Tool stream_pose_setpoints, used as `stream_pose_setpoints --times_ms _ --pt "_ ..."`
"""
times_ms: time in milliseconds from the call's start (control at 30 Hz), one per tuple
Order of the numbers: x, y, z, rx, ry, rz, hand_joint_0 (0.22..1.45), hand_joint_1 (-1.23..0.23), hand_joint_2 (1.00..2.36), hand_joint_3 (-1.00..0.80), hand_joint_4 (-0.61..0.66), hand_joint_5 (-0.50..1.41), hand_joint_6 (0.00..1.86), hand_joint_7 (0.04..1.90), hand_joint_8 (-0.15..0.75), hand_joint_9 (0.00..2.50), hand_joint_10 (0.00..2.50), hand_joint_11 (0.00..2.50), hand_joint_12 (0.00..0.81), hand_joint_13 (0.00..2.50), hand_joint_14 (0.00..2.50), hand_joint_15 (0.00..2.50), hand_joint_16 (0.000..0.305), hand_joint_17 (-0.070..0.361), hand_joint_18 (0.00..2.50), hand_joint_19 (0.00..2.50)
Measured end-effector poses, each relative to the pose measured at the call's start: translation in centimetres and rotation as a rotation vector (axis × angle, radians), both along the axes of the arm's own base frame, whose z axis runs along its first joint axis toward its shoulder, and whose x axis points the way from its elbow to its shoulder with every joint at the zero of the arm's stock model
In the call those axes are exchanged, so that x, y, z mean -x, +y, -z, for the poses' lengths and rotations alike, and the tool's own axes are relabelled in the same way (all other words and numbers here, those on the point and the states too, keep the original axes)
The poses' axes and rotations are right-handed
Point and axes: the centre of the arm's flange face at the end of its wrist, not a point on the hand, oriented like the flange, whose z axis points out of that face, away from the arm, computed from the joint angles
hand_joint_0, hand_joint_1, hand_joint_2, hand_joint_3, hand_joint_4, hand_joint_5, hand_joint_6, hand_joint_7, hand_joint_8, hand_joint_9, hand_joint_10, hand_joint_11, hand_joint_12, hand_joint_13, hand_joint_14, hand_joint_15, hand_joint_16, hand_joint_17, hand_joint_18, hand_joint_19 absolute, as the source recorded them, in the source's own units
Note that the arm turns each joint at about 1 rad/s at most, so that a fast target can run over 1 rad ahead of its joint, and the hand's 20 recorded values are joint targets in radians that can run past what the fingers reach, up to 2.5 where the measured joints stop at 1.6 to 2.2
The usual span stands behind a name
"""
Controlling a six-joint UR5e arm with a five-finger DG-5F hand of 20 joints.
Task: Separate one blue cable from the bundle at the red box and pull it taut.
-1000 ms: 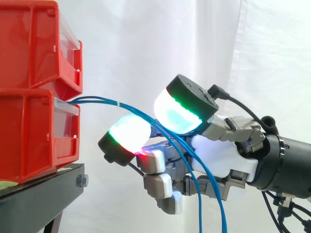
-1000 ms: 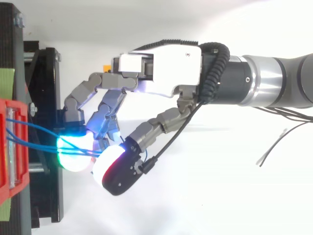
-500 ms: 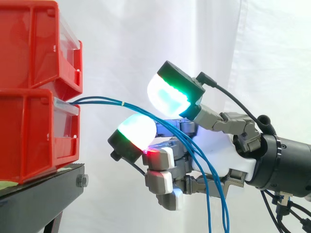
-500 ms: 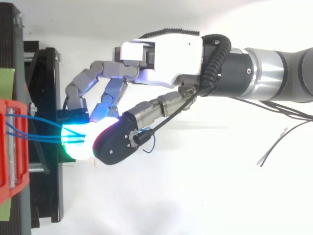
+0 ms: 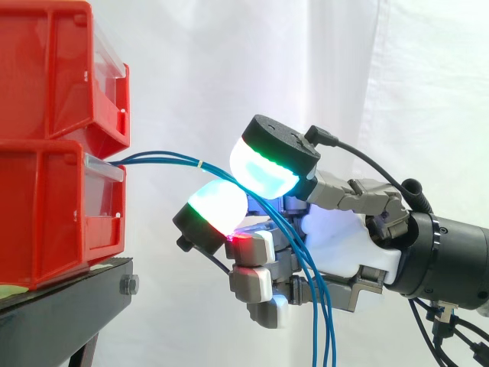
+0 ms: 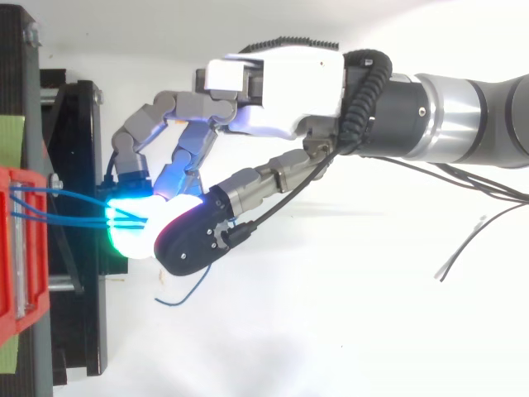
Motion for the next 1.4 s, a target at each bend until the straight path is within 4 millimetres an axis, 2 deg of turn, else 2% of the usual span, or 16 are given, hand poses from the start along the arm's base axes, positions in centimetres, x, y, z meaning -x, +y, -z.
stream_pose_setpoints --times_ms 200,333,433,600,667,833,1100,1233,1400 --pt "0.1 0.0 0.1 -0.003 0.012 0.0 0.76 -0.86 1.0 -0.5 0.08 -0.17 0.94 1.01 0.374 1.03 0.01 1.07 0.381 1.14 0.02 0.84 0.046 0.103 1.14 0.8" --pt "0.1 -0.1 0.2 -0.009 0.016 -0.001 0.76 -0.89 1.0 -0.5 0.09 -0.17 0.94 1.03 0.373 1.04 0.01 1.07 0.38 1.15 0.02 0.84 0.046 0.103 1.15 0.8" --pt "0.2 -0.1 0.3 -0.016 0.022 -0.003 0.71 -0.89 1.0 -0.5 0.14 -0.16 0.93 1.02 0.374 1.04 0.01 1.08 0.378 1.15 0.02 0.85 0.046 0.103 1.15 0.81" --pt "0.2 0.0 0.3 -0.024 0.034 -0.007 0.58 -0.8 1.0 -0.5 0.18 -0.16 0.92 0.97 0.379 1.05 0.01 1.06 0.389 1.16 0.02 0.86 0.048 0.107 1.16 0.84" --pt "0.2 0.0 0.3 -0.024 0.036 -0.008 0.56 -0.75 1.0 -0.5 0.18 -0.15 0.9 1.02 0.388 1.06 0.01 1.05 0.394 1.15 0.02 0.86 0.048 0.109 1.16 0.86" --pt "0.0 0.1 0.0 -0.026 0.036 -0.01 0.61 -0.64 1.0 -0.5 0.15 -0.14 0.88 1.07 0.384 1.08 0.01 1.05 0.376 1.14 0.02 0.87 0.046 0.104 1.15 0.89" --pt "-0.3 0.2 -0.7 -0.026 0.055 -0.009 0.63 -0.79 1.02 -0.22 0.14 -0.14 0.9 1.13 0.393 1.07 0.01 1.05 0.389 1.14 0.02 0.87 0.049 0.11 1.17 0.87" --pt "-0.3 0.3 -0.7 -0.026 0.064 -0.01 0.68 -0.86 1.02 -0.22 0.08 -0.15 0.91 1.15 0.382 1.05 0.01 1.07 0.382 1.14 0.02 0.89 0.047 0.105 1.15 0.87" --pt "-0.3 0.5 -0.7 -0.028 0.065 -0.01 0.74 -0.91 1.01 -0.31 0.04 -0.15 0.92 1.16 0.371 1.05 0.01 1.08 0.38 1.15 0.02 0.88 0.046 0.103 1.16 0.84"
